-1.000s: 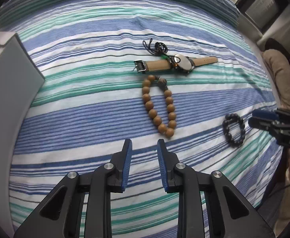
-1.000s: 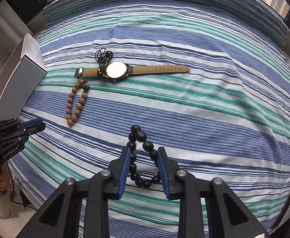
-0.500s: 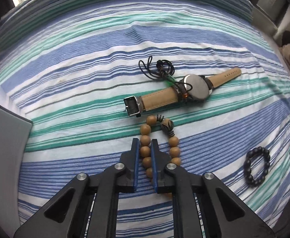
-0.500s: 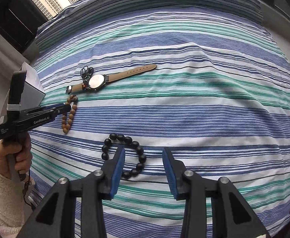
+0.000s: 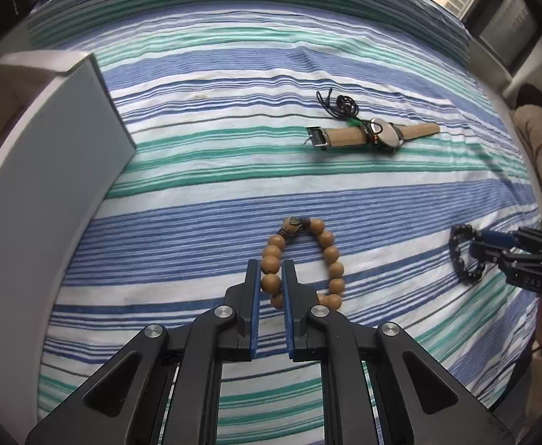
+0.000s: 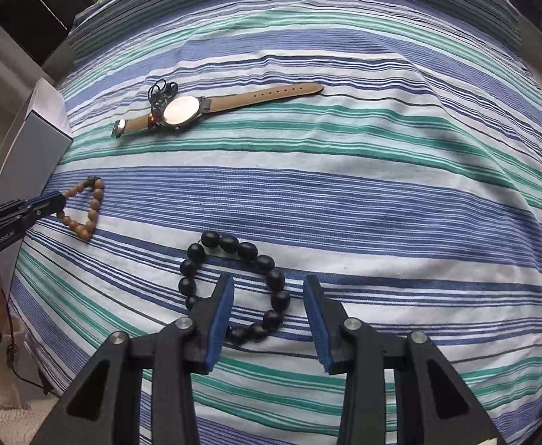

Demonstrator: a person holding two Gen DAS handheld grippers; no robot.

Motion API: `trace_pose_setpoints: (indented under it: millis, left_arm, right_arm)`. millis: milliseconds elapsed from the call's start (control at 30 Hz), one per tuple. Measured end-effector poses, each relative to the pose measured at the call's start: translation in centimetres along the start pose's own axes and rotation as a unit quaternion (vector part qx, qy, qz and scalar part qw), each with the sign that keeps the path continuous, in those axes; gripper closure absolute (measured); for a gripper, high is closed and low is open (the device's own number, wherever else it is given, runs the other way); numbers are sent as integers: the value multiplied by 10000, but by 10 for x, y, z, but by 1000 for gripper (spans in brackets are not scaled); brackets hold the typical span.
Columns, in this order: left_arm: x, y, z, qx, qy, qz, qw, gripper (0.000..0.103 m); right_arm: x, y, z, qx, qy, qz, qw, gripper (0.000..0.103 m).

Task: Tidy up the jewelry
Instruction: 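Carry wooden and black bead bracelets into the white box and release them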

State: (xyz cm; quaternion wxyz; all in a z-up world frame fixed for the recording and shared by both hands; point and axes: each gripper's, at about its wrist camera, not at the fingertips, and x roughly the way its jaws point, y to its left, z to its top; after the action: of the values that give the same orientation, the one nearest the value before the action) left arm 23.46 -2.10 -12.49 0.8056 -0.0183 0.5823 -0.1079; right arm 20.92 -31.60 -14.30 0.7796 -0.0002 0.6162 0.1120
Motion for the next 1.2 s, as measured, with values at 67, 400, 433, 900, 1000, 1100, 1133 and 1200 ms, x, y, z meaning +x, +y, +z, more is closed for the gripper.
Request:
trace_pose_setpoints:
  millis: [67, 400, 433, 900, 1000, 1100, 1133, 1200]
  left_arm:
    - [-6, 4, -2, -73, -33, -88, 9999, 94]
    - [-75, 20, -15, -39, -557, -136, 9983, 94]
    - [-82, 20, -15, -38, -618, -92, 9980, 94]
    - [-191, 83, -23, -348, -1140, 385, 9921, 94]
    - [-215, 107, -25, -491, -1310, 719, 9876, 94]
    - [-232, 132, -29, -697, -1445, 981, 9822, 94]
    - [-235, 140, -30, -762, -1471, 1053, 9805, 94]
    - [-238, 155, -34, -899, -1518, 1227, 9766, 94]
  right_arm:
    - [1, 11, -1, -346, -47, -279, 9990, 80]
    - [-74, 40, -5, -511, -694, -148, 9962, 91]
    - [-83, 46, -4, -564, -771, -126, 9953, 91]
    - [-134, 164, 44, -1339, -1371, 765, 9785, 91]
    - [-144, 206, 63, -1654, -1528, 970, 9695, 91]
    - [-152, 253, 79, -1980, -1675, 1162, 9588, 91]
    - [-153, 268, 83, -2082, -1711, 1211, 9554, 91]
    - [-152, 297, 92, -2259, -1736, 1298, 9497, 91]
